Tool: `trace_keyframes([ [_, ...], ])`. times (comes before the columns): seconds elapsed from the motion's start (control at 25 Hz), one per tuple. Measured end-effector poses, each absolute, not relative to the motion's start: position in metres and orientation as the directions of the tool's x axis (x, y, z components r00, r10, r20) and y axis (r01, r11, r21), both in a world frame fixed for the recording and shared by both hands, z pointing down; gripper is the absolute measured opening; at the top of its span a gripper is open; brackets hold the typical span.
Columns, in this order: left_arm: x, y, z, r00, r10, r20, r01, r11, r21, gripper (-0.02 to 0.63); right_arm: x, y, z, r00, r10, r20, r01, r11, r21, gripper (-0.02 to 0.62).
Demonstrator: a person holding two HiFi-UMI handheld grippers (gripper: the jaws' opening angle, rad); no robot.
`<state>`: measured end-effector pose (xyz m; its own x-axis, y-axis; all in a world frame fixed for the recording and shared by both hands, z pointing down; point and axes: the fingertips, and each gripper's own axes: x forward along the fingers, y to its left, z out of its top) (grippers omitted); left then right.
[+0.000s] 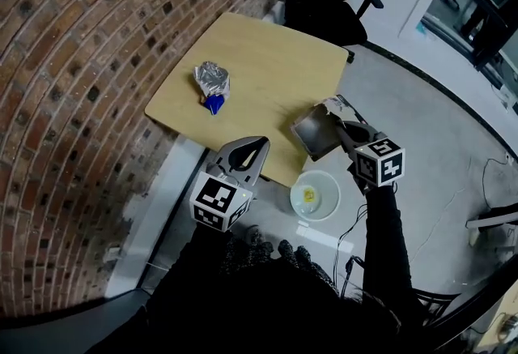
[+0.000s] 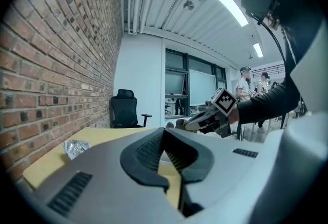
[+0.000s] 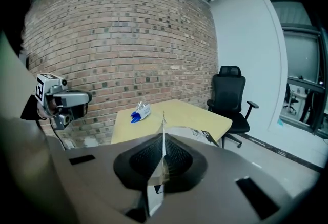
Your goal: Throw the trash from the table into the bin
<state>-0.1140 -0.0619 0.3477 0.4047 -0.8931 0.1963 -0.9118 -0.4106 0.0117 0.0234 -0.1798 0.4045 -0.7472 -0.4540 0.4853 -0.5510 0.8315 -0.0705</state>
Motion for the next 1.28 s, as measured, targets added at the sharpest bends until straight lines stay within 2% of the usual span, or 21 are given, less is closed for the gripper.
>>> trace_keyframes([
  [0.72, 0.070, 0.028, 0.378, 0.310, -0.922, 0.233, -0.950, -0.307, 0.050, 0.008, 0.203, -0.099, 0.437, -0.765, -0.395, 0.508, -0.507, 0.856, -0.098, 0.012],
  [1.28, 0.058, 0.035, 0.441, 0.309, -0.889, 0.337, -0.950, -0.307, 0.062, 0.008, 0.193, -0.088, 0.501, -0.742, -0.405, 0.534, -0.549, 0.824, -0.137, 0.012],
])
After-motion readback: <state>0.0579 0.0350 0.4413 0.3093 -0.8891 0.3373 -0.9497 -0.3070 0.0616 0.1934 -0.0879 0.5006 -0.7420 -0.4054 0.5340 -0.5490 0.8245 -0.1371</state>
